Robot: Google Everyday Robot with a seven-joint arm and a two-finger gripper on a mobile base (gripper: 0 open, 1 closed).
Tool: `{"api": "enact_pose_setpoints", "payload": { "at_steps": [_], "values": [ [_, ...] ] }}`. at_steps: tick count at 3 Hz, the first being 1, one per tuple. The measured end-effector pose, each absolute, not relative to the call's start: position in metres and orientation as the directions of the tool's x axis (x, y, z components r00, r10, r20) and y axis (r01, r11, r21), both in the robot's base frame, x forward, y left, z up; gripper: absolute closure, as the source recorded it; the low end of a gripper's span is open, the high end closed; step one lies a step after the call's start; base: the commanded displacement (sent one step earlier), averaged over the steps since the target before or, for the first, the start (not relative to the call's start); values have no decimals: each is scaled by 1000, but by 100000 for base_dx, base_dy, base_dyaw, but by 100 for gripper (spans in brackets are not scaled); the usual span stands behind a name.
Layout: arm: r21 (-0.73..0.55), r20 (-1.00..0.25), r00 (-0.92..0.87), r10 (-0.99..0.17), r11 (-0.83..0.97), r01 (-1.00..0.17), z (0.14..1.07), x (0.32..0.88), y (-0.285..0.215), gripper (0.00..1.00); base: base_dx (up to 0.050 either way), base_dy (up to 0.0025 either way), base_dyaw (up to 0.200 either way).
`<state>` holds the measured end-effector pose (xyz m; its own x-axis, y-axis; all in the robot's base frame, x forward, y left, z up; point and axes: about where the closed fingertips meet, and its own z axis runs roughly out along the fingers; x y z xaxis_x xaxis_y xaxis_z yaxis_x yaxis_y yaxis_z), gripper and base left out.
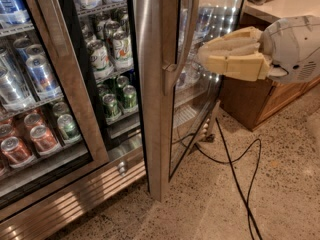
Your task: Open right fridge door
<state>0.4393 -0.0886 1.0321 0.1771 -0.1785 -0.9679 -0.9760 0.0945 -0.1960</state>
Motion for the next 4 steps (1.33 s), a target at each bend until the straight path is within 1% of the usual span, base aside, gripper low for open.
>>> {"api": "enact_pose_setpoints", "payload": {
  "at_steps": [1,2,3,4],
  "values": [
    [-192,-969,172,-179,104,-976,1031,439,-87,100,0,0,0],
    [-128,-985,111,-130,127,-984,998,437,-85,100,0,0,0],
    [-31,-990,11,-142,140,-990,934,420,-72,100,0,0,0],
    [-24,-990,6,-139,126,-992,927,417,-68,100,0,0,0]
  ]
}}
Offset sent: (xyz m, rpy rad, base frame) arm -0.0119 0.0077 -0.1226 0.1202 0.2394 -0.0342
